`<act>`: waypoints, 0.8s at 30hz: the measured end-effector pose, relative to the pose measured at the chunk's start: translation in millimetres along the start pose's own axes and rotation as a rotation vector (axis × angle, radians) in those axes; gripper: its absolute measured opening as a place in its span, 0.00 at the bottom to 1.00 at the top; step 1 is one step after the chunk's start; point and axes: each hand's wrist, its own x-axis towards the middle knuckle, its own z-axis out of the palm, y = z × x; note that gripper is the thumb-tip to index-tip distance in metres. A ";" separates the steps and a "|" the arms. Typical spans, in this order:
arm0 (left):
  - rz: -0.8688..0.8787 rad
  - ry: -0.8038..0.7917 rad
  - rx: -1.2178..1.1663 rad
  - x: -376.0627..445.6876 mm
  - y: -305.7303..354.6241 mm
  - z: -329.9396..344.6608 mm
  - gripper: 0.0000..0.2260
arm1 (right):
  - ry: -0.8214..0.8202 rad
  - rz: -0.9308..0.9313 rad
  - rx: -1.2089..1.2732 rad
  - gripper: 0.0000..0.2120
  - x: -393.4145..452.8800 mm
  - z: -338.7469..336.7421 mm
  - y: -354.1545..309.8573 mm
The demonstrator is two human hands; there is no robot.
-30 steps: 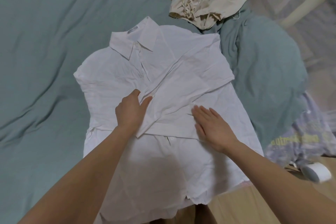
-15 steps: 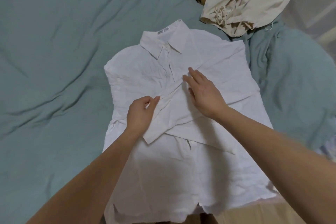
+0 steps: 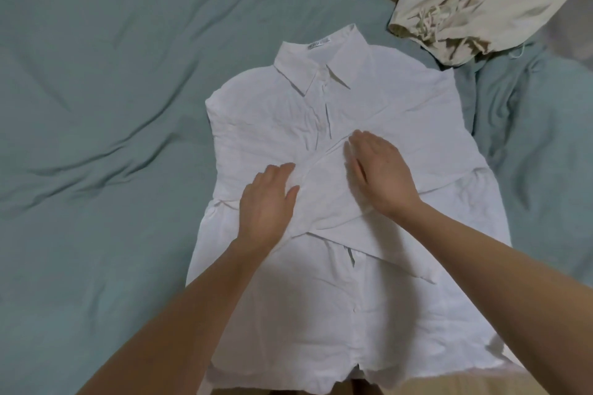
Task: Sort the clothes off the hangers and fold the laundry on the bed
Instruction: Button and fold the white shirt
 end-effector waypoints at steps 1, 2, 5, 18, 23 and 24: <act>-0.027 -0.045 0.024 -0.8 1.6 1.5 0.17 | 0.005 0.020 -0.011 0.22 1.9 -1.9 2.6; -0.084 -0.072 0.005 -0.9 2.3 1.4 0.17 | 0.016 0.038 -0.021 0.23 3.1 -2.1 6.0; -0.215 -0.020 -0.099 1.1 1.2 -4.7 0.15 | -0.022 0.102 0.012 0.24 3.3 -3.0 13.3; -0.148 0.010 0.137 2.5 3.6 -8.1 0.07 | -0.077 0.047 0.070 0.26 -8.0 -13.0 21.1; -0.128 -0.095 -0.022 39.4 49.6 8.9 0.12 | 0.060 0.102 0.063 0.27 7.5 -24.5 57.4; -0.160 -0.100 -0.089 47.3 52.6 11.5 0.12 | 0.045 0.054 0.052 0.25 12.4 -26.6 59.9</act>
